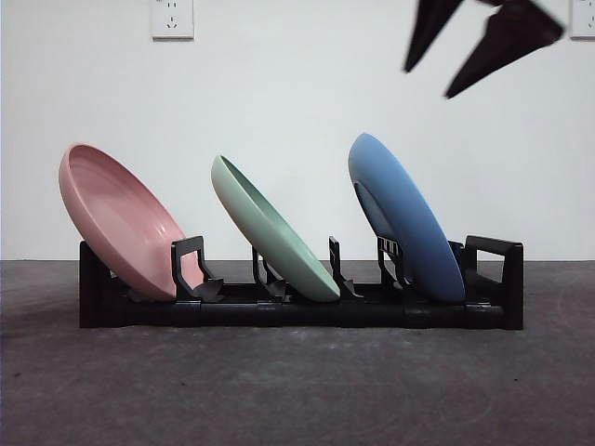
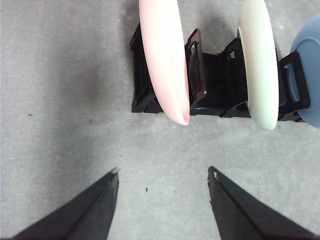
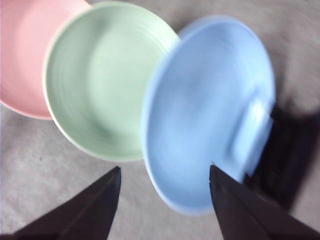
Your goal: Place the plate
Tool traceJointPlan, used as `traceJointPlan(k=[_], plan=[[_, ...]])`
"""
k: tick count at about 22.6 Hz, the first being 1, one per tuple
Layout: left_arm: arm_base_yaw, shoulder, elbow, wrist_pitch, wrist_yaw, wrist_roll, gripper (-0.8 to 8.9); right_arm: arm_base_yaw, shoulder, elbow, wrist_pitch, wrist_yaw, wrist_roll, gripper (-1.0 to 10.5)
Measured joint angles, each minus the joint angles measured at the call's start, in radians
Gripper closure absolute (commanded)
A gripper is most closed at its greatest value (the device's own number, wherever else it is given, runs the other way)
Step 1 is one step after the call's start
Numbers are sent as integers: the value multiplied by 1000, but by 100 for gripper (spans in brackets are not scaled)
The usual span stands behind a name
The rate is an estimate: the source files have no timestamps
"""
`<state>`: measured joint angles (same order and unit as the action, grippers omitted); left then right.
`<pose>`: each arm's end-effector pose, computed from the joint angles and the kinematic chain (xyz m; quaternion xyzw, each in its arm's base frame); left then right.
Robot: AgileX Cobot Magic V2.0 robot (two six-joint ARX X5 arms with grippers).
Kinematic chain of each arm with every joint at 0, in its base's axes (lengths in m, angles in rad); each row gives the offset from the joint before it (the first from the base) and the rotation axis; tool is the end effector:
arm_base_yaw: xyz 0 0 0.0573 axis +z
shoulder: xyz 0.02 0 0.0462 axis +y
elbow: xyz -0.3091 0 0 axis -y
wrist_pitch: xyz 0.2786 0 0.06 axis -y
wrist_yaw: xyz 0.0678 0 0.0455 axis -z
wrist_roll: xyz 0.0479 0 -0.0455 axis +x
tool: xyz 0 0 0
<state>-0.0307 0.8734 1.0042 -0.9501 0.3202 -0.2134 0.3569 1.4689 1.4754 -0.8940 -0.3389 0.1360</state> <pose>0.1667 -0.0202 0.3535 -0.1533 0.4089 -0.1172 0.8919 0.3112 0.1330 0.3852 0.0538 0.4492 0.2780 0.8473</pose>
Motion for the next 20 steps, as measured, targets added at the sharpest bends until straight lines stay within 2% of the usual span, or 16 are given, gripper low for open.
traceJointPlan(k=[5,10,16,20], plan=[[0,1,0,0,0,0,531,58,152,108,10,3,0,669],[0,1,1,0,0,0,531,81,221,113,37,3,0,670],[0,1,1,0,0,0,531,81,264,113,35,3,0,935],[0,1,1,0,0,0,531,82,264,113,16,-2,5,935]])
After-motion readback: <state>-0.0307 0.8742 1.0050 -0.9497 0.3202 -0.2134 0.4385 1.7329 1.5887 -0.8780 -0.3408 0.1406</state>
